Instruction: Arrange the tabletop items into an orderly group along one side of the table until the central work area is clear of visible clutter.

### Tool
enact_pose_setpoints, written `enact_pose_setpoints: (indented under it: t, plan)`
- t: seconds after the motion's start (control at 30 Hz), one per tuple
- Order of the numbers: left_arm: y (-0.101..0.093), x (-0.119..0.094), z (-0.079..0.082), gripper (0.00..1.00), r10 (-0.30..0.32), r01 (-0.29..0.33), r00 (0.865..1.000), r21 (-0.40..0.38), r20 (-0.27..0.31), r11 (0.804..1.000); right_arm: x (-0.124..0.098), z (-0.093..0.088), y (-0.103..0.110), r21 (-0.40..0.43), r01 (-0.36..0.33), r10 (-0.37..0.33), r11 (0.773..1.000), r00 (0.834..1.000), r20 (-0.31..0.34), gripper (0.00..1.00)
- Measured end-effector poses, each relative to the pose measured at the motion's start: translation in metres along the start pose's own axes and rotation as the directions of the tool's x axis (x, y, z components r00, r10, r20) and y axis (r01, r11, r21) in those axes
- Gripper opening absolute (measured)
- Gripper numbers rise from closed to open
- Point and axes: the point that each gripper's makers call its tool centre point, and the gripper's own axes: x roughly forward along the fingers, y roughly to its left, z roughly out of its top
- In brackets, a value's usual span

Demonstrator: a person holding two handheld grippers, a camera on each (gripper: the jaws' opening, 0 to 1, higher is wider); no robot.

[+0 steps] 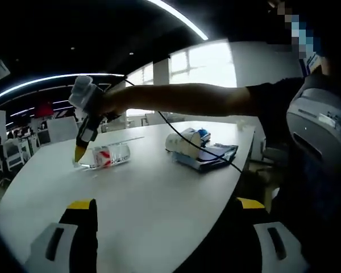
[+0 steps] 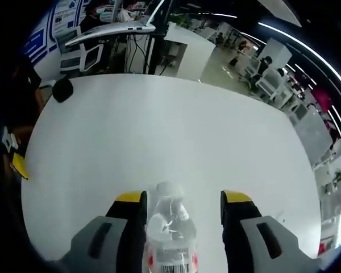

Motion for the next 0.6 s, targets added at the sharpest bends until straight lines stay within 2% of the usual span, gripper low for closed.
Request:
enact_pose_setpoints:
  t: [0.37,0.6]
  plan:
    - [0.002,0.001,-0.006,1.00,0.004,-0.004,1.000,-0.013,-0.007,1.000,0.012,-0.003,0.004,0.003,-0.019,0.019,1.000,1.000,-0.005,0.47]
    - [0.003,0.000,-0.009,1.00,0.008,-0.008,1.000,-0.018,-0.011,1.000,0.016,-0.005,0.006,-0.006,-0.028,0.028,1.000,1.000,-0.008,0.42]
